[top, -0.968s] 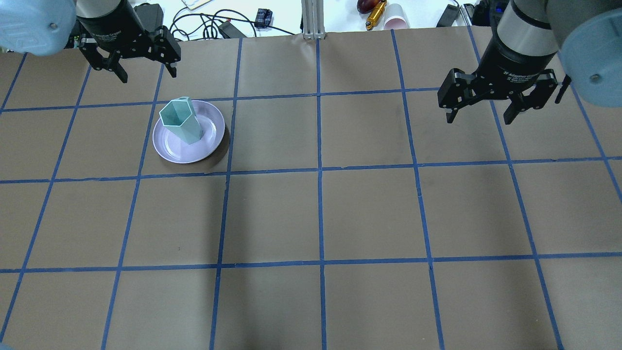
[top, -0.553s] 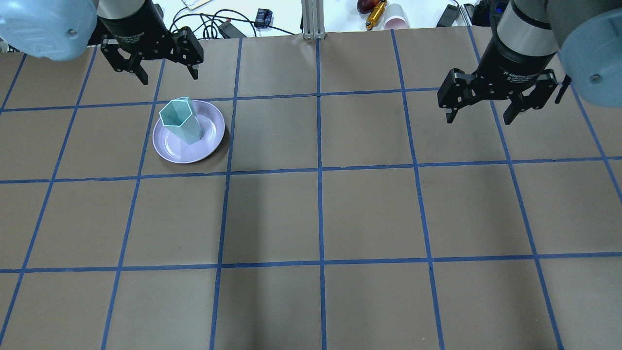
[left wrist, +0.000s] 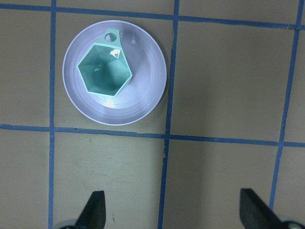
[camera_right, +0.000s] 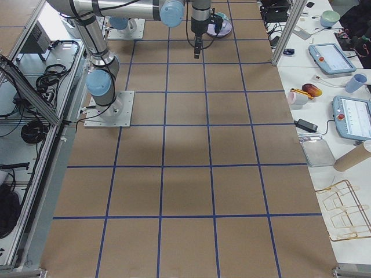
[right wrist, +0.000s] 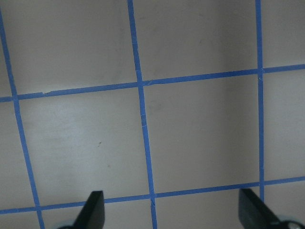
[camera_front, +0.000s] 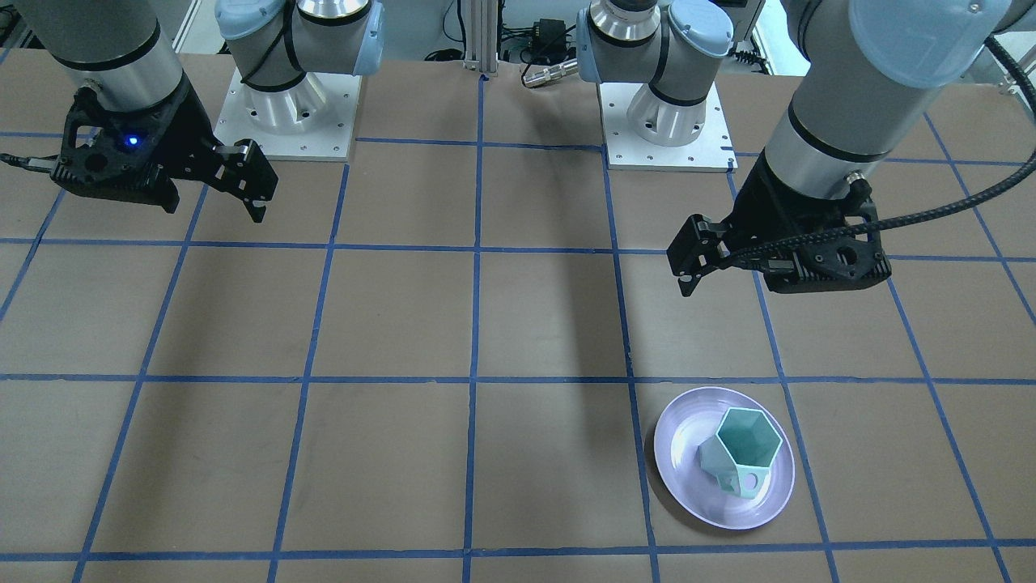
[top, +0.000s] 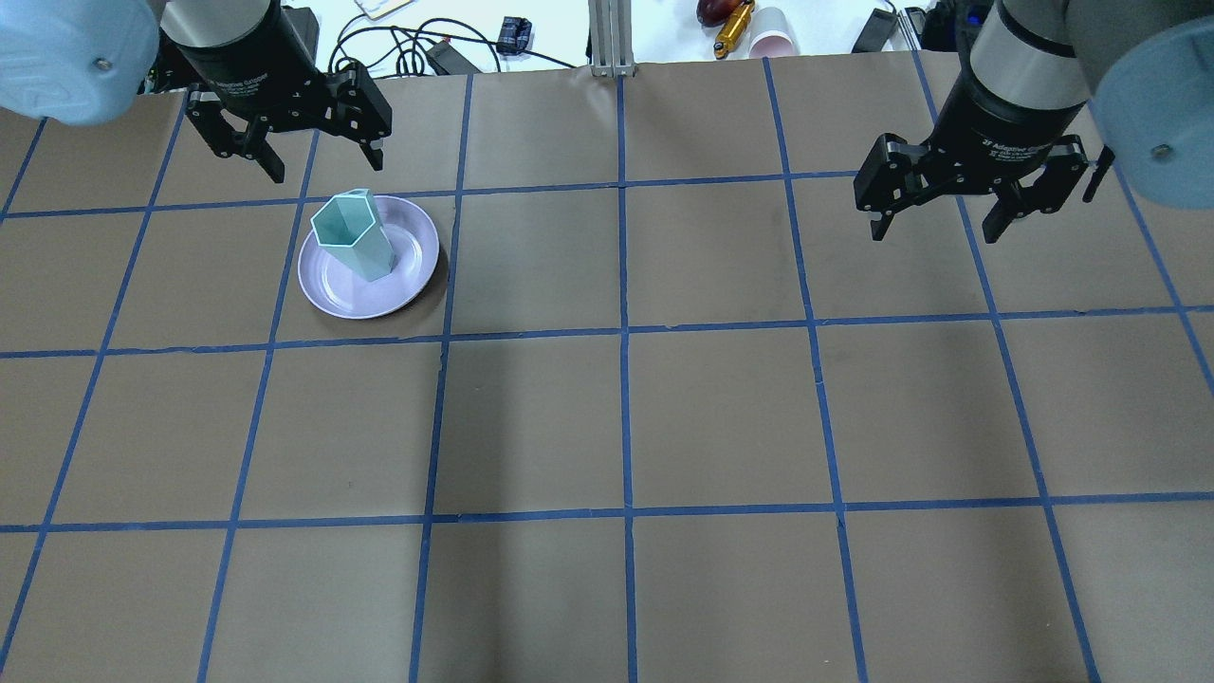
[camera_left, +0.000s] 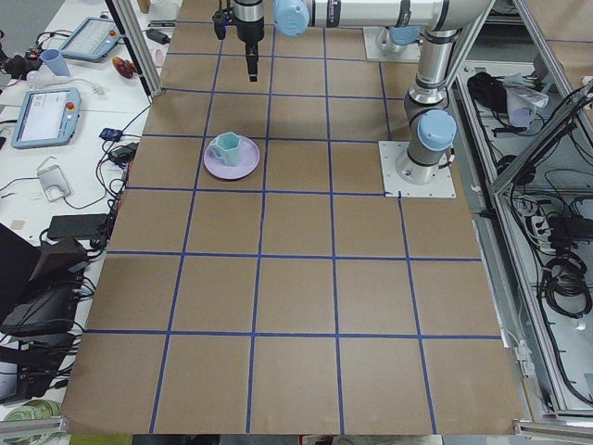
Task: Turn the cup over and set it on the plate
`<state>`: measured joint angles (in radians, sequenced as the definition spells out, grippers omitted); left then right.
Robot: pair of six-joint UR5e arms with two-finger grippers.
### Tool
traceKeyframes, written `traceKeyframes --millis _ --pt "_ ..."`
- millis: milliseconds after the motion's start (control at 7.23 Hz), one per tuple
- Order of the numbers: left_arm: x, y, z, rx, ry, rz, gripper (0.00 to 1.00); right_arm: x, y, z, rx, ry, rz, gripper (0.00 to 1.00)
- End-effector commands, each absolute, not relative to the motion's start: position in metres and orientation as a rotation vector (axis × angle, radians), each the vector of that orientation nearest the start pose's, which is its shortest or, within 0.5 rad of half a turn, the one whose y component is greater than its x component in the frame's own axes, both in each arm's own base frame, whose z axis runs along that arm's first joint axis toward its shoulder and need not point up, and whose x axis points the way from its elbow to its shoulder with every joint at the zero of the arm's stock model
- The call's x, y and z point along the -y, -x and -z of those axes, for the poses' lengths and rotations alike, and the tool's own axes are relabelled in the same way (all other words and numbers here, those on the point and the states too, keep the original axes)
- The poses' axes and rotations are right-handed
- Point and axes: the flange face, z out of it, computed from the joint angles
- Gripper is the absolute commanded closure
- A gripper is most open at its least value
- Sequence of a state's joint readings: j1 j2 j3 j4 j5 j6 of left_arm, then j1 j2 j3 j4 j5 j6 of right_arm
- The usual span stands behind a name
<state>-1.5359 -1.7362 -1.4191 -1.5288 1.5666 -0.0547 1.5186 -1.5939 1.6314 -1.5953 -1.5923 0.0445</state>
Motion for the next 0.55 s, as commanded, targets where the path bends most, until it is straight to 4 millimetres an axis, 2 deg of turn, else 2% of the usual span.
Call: traceKeyframes --millis 0,415 --pt "0.5681 0.1113 -0.4795 -3.144 0.147 0.041 0.00 0.4862 -0.1060 -0.4721 -3.159 -0.153 -0.020 0.00" --pt "0.5664 0.1113 -0.4787 -3.143 0.147 0.034 0.00 0.4866 -0.1059 -0.4714 -3.159 -0.153 -0.022 0.00"
